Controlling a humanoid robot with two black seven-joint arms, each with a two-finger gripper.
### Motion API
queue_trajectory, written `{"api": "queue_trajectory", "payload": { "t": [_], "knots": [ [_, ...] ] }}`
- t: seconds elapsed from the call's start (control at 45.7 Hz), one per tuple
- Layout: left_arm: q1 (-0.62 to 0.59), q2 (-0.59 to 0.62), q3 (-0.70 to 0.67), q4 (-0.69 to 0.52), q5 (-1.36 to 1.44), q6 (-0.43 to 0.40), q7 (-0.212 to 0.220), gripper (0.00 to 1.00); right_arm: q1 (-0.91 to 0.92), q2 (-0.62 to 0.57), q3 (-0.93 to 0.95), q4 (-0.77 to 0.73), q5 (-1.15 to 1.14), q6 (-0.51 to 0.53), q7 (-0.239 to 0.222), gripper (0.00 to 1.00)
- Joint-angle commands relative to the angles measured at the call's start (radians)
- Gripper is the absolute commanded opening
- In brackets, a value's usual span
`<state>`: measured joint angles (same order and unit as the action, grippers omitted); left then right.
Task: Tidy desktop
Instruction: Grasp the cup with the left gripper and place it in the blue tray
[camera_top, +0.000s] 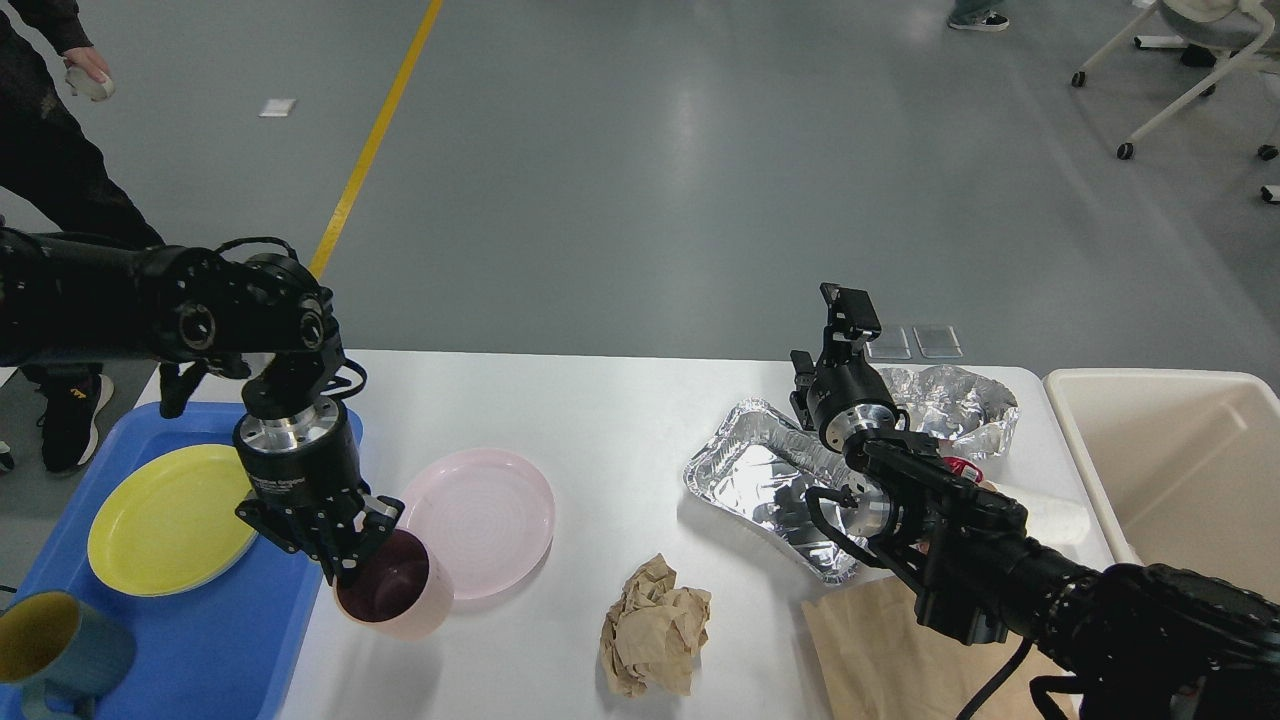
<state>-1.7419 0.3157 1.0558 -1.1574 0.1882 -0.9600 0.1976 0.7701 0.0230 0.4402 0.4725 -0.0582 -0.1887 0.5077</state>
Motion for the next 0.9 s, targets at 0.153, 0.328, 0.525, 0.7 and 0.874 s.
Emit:
{"api": "queue_trajectory", "payload": {
  "t": [0.153, 0.328, 0.525, 0.7, 0.874],
  "knots": [
    [-0.028, 0.216, 0.114, 0.013, 0.002, 0.000, -0.001, 0.00, 0.000, 0.000, 0.000, 0.000, 0.000, 0.000, 0.000, 1.00],
    [0.045, 0.290, 0.156, 0.100, 0.004, 0.000, -0.001, 0.00, 0.000, 0.000, 0.000, 0.000, 0.000, 0.000, 0.000, 1.00],
    [0.140, 0.310, 0.158, 0.159, 0.004, 0.000, -0.001, 0.00, 0.000, 0.000, 0.000, 0.000, 0.000, 0.000, 0.000, 1.00],
    [0.220, 0.304, 0.144, 0.206, 0.002, 0.000, -0.003, 0.00, 0.000, 0.000, 0.000, 0.000, 0.000, 0.000, 0.000, 1.00],
    [0.288, 0.295, 0.110, 0.252, 0.004, 0.000, -0.003, 0.00, 0.000, 0.000, 0.000, 0.000, 0.000, 0.000, 0.000, 1.00]
  ]
}}
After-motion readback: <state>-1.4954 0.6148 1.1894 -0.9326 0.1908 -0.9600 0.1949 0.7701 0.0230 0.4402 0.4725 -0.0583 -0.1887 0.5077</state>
